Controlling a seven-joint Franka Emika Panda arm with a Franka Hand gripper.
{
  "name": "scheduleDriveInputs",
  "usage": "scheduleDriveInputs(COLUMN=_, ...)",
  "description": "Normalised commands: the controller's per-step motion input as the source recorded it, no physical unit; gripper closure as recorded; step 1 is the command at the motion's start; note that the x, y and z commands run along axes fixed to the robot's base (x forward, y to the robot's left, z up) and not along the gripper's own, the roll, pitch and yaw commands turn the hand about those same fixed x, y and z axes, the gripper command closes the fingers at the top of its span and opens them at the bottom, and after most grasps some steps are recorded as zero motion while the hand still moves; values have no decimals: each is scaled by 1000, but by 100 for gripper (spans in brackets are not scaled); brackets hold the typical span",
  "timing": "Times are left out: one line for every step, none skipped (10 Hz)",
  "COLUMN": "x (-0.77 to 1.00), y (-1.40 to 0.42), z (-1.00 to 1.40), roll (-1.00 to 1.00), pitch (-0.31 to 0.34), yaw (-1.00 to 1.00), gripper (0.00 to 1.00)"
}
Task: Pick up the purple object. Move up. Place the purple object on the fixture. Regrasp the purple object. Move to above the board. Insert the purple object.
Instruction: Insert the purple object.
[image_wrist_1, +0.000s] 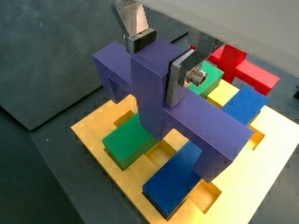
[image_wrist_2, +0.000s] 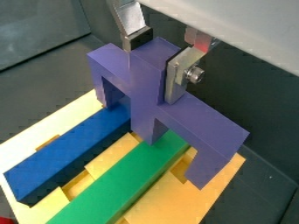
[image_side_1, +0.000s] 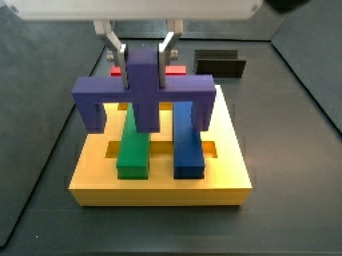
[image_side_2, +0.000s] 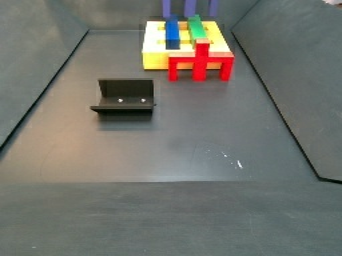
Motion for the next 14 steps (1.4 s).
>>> scheduleDriveInputs(x=40, y=0, z=-243, roll=0, pitch=-13, yaw=0, gripper=100)
scheduleDriveInputs(x=37, y=0, z=-154, roll=0, pitch=-13, yaw=0, gripper=100)
scheduleDriveInputs(x=0, y=0, z=-94, roll=-23, pitch=-17, yaw=0, gripper=100)
scheduleDriveInputs(x=0, y=0, z=-46, roll=-41, pitch=-21, yaw=0, gripper=100)
scheduleDriveInputs(x=111, y=0, z=-60, roll=-40, pitch=-6, yaw=0, gripper=100)
scheduleDriveInputs(x=131, y=0, z=0, roll=-43, pitch=0, yaw=0, gripper=100)
scheduleDriveInputs(x=66, y=0, z=9, roll=-36, pitch=0, yaw=0, gripper=100)
scheduleDriveInputs(x=63, y=0, z=17, roll=-37, pitch=0, yaw=6, gripper=100)
scheduleDriveInputs(x=100, y=0, z=0, roll=-3, pitch=0, yaw=14, gripper=100)
scheduleDriveInputs(x=123, y=0, z=-89, roll=0, pitch=-11, yaw=17, gripper=100)
scheduleDriveInputs(x=160, y=-3, z=-11, roll=-1, pitch=0, yaw=23, gripper=100)
scheduleDriveInputs(x=149, y=-17, z=0, roll=-4, pitch=0, yaw=26, gripper=100)
scheduleDriveInputs(x=177, y=-46, z=-54, roll=0, pitch=-3, yaw=26, gripper=100)
scheduleDriveInputs(x=120, y=-29, z=-131, roll=0, pitch=-27, yaw=20, gripper=100)
